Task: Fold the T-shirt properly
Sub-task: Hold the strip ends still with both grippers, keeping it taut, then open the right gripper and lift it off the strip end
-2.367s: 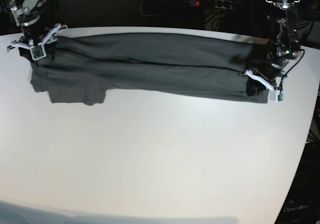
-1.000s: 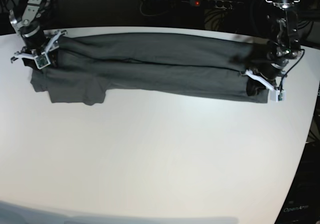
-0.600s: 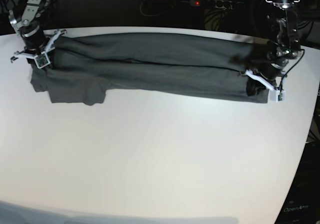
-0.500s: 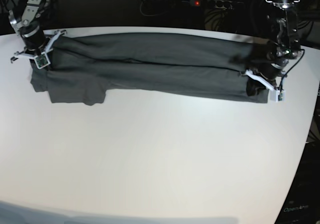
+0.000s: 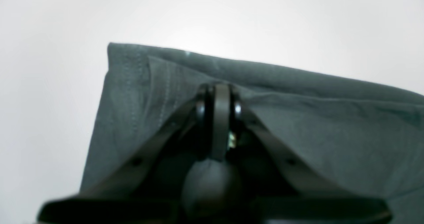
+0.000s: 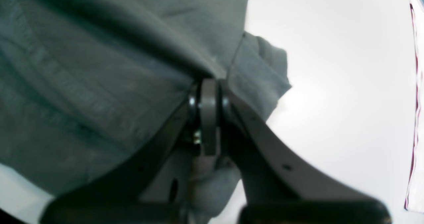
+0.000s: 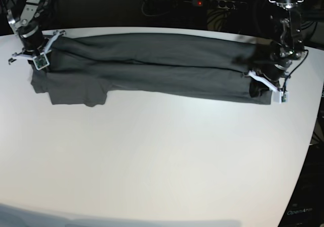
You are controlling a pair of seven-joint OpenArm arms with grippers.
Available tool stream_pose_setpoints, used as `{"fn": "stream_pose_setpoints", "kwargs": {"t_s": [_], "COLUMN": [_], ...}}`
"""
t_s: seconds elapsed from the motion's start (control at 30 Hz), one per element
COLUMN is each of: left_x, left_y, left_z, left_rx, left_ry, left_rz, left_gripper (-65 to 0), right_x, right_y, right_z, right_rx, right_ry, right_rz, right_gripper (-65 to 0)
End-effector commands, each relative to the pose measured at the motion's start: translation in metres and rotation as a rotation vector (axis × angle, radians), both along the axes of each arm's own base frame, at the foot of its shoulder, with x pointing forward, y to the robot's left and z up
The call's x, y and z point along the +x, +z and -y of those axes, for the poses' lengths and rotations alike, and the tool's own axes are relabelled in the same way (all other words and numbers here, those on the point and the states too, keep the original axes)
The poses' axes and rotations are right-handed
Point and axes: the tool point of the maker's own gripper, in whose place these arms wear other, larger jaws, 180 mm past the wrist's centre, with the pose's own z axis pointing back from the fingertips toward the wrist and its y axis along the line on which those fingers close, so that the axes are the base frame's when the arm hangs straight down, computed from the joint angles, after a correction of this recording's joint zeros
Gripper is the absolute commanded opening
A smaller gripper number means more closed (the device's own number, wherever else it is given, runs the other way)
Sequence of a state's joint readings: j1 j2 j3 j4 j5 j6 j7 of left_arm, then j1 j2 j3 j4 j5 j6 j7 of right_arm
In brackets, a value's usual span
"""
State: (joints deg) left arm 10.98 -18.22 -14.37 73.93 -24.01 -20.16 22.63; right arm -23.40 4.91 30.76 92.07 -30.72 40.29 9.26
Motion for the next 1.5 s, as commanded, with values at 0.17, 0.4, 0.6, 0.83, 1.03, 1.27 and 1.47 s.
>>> {"fn": "stream_pose_setpoints", "kwargs": {"t_s": [0.17, 0.4, 0.6, 0.83, 1.03, 1.27, 1.47], "left_x": [-0.044, -0.044, -0.044, -0.045, -0.045, -0.045, -0.046], "left_y": [-0.038, -0.038, -0.038, -0.039, -0.038, -0.038, -0.038], "left_z": [-0.008, -0.008, -0.008, -0.008, -0.01, -0.01, -0.012], "left_rx": [0.079, 0.079, 0.079, 0.082, 0.085, 0.088, 0.093], "left_ry": [-0.024, -0.024, -0.023, -0.024, -0.024, -0.026, -0.029], "left_rz": [-0.238, -0.238, -0.237, -0.239, -0.239, -0.239, -0.243], "left_gripper": [-61.7, -61.7, -61.7, -61.7, -61.7, -61.7, -61.7], "right_x": [-0.003, -0.015, -0.029, -0.041, -0.05, -0.065, -0.078], "right_y": [0.023, 0.026, 0.029, 0.03, 0.037, 0.048, 0.032], "right_z": [0.001, -0.006, -0.011, -0.013, -0.003, -0.003, 0.001], "right_rx": [-0.045, -0.049, -0.058, -0.067, -0.065, 0.013, 0.056], "right_ry": [0.032, 0.036, 0.044, 0.055, 0.021, -0.044, -0.076], "right_rz": [0.043, 0.031, 0.015, -0.006, 0.019, 0.151, 0.132], "right_gripper": [-64.7, -64.6, -64.6, -64.6, -64.6, -64.6, -64.6]}}
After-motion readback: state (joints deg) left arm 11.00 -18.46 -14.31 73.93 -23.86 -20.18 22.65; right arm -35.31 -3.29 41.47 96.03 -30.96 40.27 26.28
